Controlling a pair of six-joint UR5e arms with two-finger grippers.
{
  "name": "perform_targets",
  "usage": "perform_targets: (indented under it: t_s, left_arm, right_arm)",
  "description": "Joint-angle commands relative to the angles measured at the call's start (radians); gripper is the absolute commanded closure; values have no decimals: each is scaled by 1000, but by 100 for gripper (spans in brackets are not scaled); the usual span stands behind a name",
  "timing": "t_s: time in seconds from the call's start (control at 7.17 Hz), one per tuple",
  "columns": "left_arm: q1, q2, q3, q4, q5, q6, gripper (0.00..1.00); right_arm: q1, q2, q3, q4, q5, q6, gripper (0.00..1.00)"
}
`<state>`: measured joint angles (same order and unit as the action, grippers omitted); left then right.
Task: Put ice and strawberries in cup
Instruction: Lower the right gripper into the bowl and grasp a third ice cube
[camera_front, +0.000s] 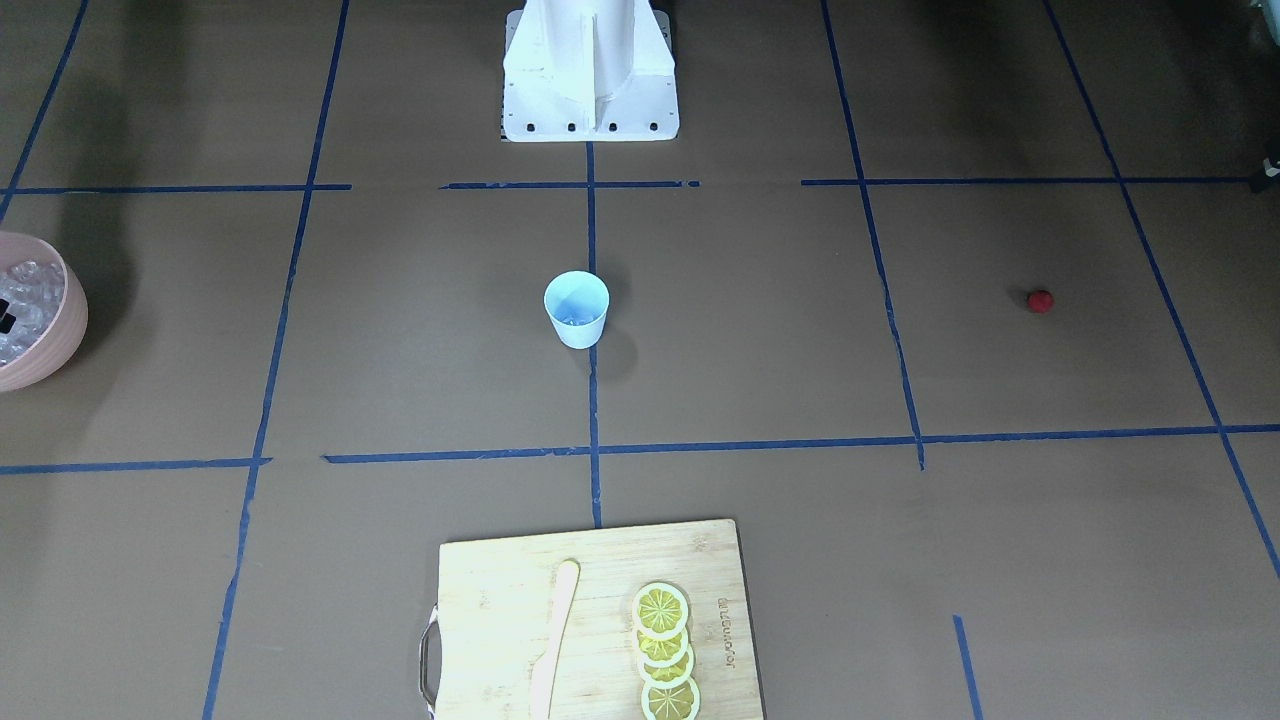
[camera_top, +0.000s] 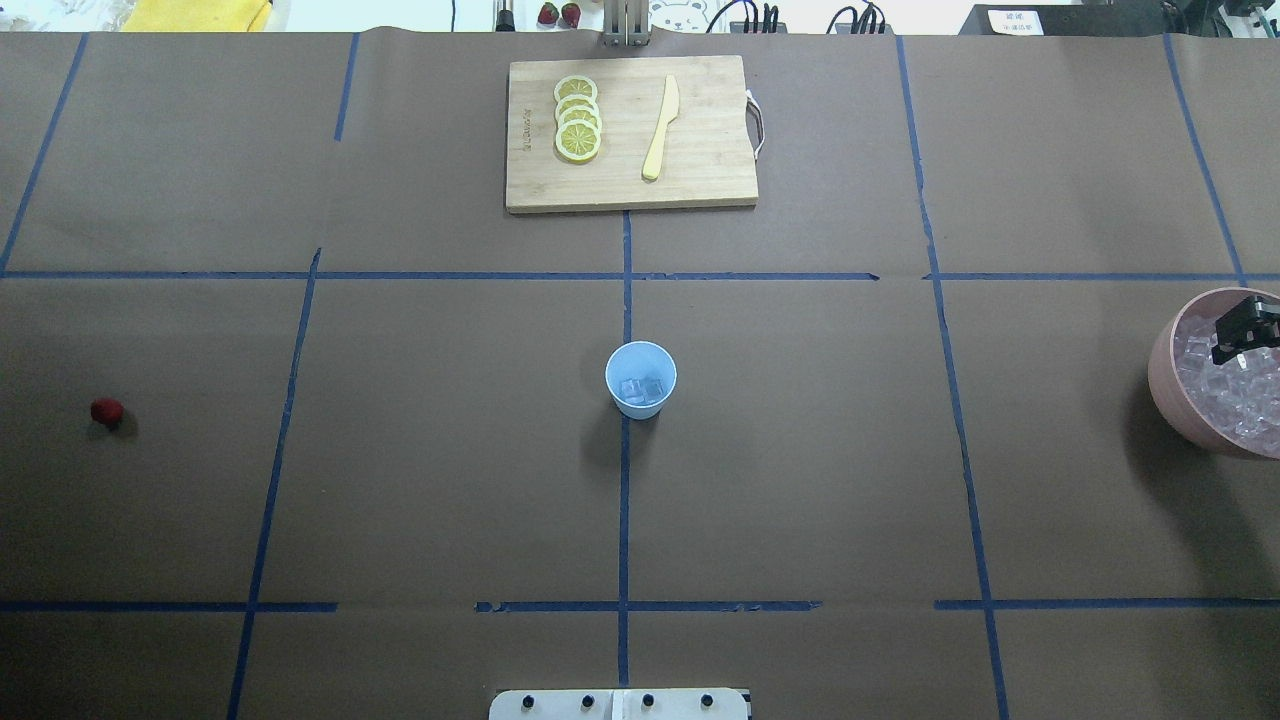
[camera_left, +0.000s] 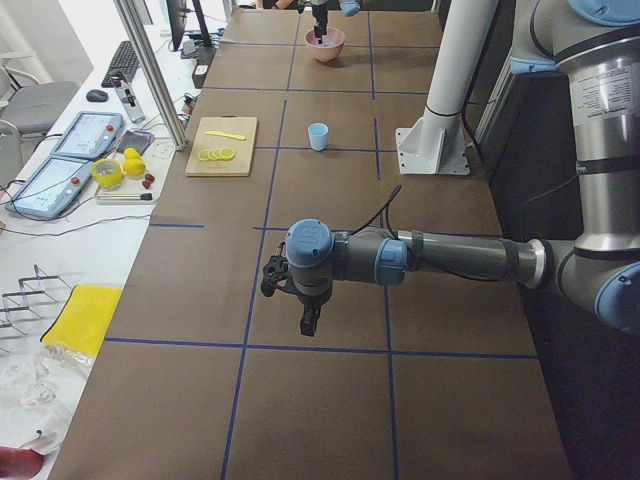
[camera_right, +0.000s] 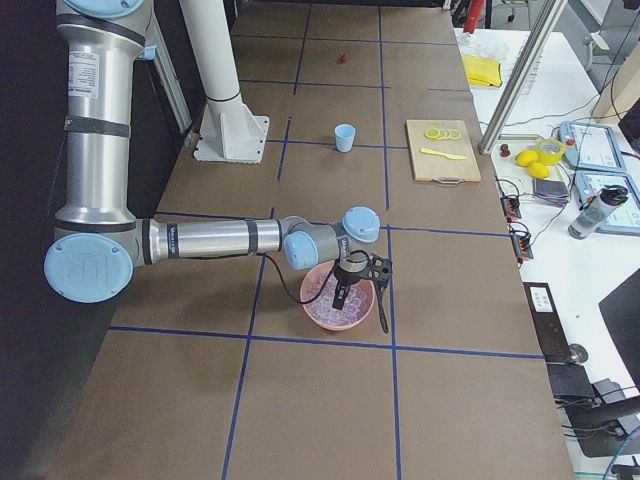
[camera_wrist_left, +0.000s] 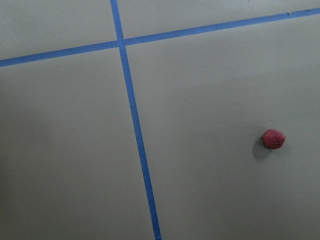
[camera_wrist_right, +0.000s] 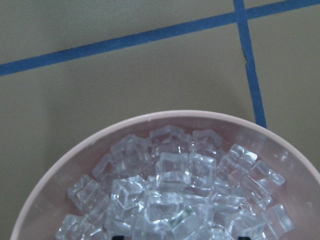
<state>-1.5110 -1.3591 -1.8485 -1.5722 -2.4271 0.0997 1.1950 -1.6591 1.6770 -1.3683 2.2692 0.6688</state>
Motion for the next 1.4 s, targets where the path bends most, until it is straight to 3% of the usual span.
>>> perform_targets:
  t_s: [0.0,0.84,1.26]
  left_arm:
    - [0,0,0,0,-1,0,0]
    - [0,0,0,0,-1,-2,0]
    - [0,0,0,0,-1,-3,0]
  right_arm:
    - [0,2,-11,2,0,0,26]
    - [0,9,-11,2,-3,0,40]
    - [0,9,-10,2,-3,0,55]
